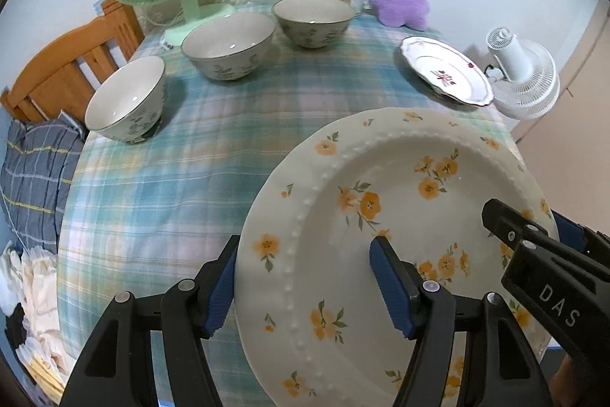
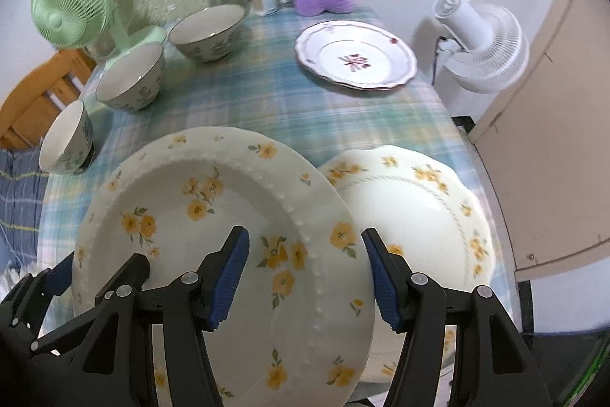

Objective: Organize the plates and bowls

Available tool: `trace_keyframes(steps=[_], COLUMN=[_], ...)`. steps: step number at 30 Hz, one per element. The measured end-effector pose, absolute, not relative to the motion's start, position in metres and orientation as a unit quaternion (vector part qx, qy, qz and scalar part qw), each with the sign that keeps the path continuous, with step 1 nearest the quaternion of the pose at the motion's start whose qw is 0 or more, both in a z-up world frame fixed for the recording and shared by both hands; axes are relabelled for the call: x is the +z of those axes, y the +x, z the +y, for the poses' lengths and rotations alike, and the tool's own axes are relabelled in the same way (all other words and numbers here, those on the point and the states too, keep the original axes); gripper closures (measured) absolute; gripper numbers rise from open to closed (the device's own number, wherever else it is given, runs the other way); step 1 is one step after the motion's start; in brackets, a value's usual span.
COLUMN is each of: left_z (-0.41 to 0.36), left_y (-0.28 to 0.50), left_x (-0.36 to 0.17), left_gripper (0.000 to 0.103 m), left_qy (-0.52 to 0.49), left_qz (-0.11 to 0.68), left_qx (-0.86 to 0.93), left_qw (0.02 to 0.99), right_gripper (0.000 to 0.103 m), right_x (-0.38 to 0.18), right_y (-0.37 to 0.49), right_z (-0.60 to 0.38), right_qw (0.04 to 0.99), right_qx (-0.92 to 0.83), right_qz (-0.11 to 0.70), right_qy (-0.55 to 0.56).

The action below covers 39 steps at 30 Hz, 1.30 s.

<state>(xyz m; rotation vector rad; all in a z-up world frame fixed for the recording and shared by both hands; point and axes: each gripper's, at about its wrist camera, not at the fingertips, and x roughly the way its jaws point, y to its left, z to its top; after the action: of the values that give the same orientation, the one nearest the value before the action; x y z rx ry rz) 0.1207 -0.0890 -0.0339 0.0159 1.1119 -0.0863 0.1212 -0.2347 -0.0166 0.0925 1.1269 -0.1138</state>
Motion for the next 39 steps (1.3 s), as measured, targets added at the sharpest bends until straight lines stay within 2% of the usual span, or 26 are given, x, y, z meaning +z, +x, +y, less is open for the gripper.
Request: trace_keyframes(steps=[25, 39], left_z=[-0.224, -0.26], left_y=[0.121, 0.132], left_x=[-0.068, -0.089], left_gripper=[0.037, 0.037], left_qy=[-0.027, -0.038], left_qz=[0.563, 0.583], left_qx=[-0.016, -0.015], left_qw=[0.826, 0.812], right_gripper=[0.039, 0.039], right_x=[-0.044, -0.064], right_y=[0.128, 0.145], right_z=[-0.372, -0.41], right_qw=[0.822, 0.811], right_qx=[-0.042, -0.038], right_qz=[0.568, 0.583], right_qy=[0.024, 0.011])
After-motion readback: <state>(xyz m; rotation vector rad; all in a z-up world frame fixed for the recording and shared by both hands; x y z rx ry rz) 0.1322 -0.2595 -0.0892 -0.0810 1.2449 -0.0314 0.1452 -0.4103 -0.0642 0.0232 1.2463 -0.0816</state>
